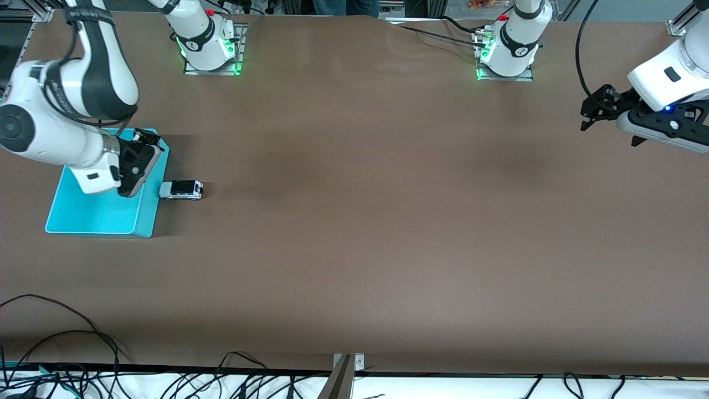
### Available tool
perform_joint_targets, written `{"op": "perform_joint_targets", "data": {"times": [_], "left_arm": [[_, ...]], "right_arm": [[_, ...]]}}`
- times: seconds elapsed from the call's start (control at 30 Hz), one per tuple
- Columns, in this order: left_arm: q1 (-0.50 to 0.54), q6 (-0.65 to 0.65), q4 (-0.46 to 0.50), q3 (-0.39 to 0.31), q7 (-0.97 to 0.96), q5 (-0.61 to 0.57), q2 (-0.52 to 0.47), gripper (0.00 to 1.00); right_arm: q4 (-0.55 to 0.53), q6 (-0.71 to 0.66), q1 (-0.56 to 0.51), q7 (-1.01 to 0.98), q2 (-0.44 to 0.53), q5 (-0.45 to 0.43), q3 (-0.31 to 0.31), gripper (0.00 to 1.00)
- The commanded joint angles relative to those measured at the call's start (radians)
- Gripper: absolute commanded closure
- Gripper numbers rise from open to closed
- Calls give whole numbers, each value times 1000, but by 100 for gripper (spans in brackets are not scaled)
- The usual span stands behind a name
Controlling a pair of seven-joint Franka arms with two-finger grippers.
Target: Wind and store white jeep toy
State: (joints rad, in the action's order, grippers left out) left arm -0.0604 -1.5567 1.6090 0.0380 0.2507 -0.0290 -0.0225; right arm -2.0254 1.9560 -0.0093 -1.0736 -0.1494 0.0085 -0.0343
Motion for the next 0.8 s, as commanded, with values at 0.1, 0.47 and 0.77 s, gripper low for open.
{"op": "perform_joint_targets", "data": {"times": [0.1, 0.47, 0.77], "left_arm": [[2, 18, 12, -3, 1, -8, -16, 0], [10, 18, -23, -9, -1, -25, 36, 0], [17, 42, -52, -9, -8, -11, 27, 0]], "right_arm": [[-119, 185, -3, -176, -28, 21, 2, 0], [-122, 308, -6, -304, -130, 21, 4, 0], [-162, 399, -8, -376, -161, 22, 7, 0]]}}
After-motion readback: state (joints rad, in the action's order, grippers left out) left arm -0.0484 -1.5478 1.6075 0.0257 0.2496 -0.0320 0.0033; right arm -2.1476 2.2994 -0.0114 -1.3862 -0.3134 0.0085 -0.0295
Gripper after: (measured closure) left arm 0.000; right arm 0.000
